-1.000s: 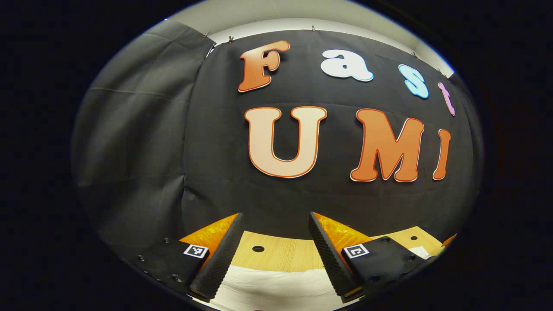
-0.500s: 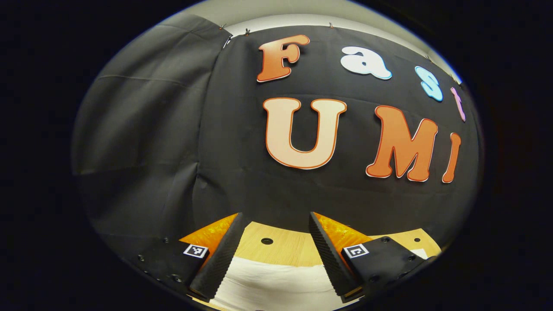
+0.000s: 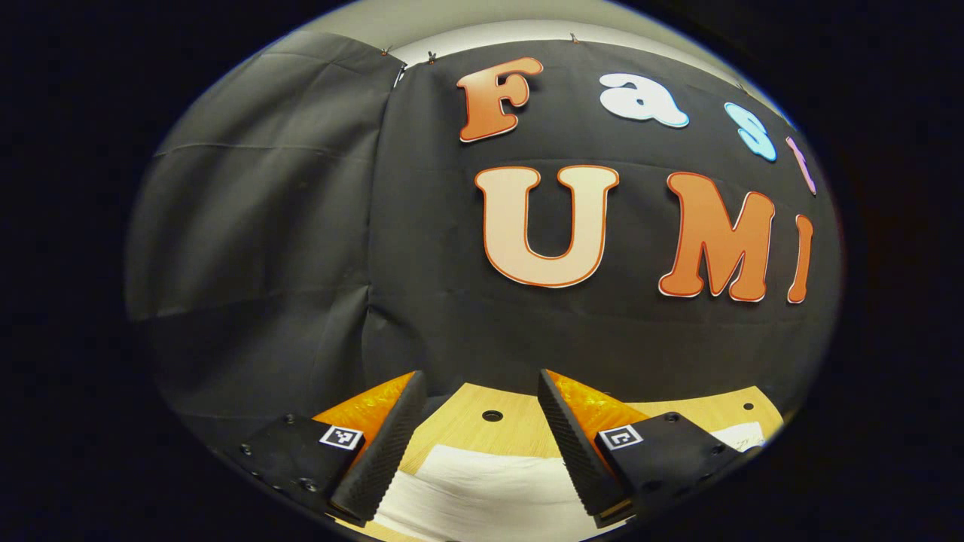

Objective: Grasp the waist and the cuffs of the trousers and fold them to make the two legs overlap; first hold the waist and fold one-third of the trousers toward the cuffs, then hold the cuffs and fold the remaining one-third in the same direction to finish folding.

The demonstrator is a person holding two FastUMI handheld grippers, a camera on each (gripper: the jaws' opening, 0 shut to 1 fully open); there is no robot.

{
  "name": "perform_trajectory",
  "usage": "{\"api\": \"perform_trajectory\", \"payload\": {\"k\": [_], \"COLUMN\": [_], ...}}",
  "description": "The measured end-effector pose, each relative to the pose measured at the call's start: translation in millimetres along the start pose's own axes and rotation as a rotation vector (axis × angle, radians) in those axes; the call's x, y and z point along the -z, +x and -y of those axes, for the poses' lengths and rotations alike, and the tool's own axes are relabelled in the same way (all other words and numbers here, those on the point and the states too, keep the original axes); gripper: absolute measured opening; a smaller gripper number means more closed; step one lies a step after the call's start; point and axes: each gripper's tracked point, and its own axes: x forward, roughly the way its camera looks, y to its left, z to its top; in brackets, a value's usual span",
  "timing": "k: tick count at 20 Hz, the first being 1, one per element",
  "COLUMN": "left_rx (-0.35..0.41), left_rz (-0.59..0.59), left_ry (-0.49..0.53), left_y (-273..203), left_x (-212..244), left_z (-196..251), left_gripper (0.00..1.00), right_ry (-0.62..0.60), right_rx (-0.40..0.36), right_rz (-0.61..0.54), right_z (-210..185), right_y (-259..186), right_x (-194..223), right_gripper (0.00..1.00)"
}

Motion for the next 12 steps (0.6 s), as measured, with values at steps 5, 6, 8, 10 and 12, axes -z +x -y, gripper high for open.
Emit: {"api": "perform_trajectory", "payload": {"k": [5,6,8,10,12], "left_rx": [-0.035,-0.039,-0.044,-0.049,-0.066], "left_rz": [-0.020,-0.024,-0.032,-0.037,-0.044], "left_ry": [-0.033,-0.041,-0.056,-0.069,-0.077], "left_y": [-0.5,0.3,0.4,0.2,-1.0], "left_x": [11.6,12.7,16.2,16.6,19.6], "left_z": [-12.8,-15.0,-17.8,-20.3,-27.2], "left_gripper": [0.98,0.98,0.98,0.98,0.98], "right_ry": [0.058,0.070,0.077,0.068,0.068], "right_rx": [-0.021,-0.026,-0.007,0.012,0.012], "right_rz": [-0.018,-0.021,-0.031,-0.043,-0.048], "right_z": [-7.7,-10.2,-7.3,-5.0,-4.0], "right_y": [3.4,4.8,9.6,16.4,20.7], "right_x": [-5.7,-5.6,-6.7,-4.6,-3.7], "right_gripper": [0.99,0.99,0.94,0.63,0.37]}}
